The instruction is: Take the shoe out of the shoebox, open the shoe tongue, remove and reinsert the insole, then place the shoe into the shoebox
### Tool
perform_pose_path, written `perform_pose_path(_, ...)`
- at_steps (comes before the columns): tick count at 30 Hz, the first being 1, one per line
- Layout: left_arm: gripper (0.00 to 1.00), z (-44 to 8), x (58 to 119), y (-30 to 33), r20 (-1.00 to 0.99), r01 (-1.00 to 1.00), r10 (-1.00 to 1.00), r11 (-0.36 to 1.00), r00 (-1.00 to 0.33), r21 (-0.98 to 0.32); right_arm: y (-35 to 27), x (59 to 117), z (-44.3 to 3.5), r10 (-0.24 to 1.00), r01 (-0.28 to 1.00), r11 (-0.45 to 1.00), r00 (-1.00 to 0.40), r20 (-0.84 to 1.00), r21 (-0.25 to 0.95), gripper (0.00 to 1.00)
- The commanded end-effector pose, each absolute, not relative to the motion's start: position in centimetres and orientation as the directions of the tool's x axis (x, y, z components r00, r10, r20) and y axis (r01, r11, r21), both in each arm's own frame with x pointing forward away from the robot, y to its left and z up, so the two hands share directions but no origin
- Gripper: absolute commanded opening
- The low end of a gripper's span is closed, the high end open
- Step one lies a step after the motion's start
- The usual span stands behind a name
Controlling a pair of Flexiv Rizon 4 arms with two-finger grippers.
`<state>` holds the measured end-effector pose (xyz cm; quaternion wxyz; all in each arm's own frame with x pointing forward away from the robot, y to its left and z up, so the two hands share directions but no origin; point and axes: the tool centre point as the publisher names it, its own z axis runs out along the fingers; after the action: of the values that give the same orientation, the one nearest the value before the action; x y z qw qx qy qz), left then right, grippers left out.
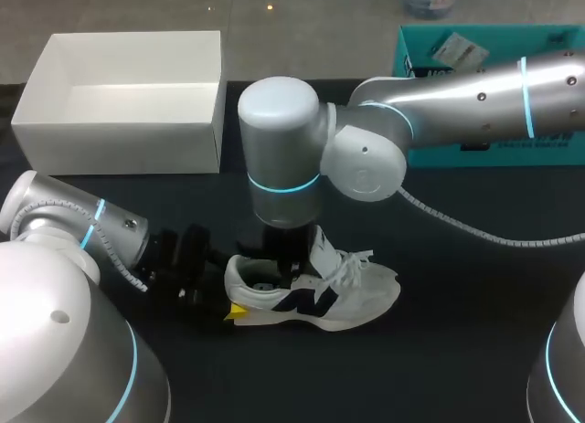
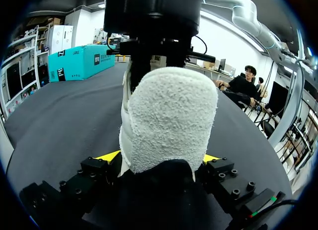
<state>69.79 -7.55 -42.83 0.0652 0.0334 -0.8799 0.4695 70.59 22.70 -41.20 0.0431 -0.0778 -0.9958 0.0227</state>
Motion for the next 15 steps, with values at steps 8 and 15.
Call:
perform_pose_path(8,0.00,-43.2,70.0,-7.6,0.147,-0.122,0.002,0.557,-0.989,-0.822,23.0,70.2,-41.9,0.173,0.173,0.985,-0.966,0.194,-0.016,0.00)
perform_pose_path(15,0.00,-43.2,70.0,-7.6,0.147,-0.122,0.002,0.557,-0.989,-0.822,22.2,70.3,-38.1,0.139,0.142,0.990,-0.964,0.226,0.000,0.00)
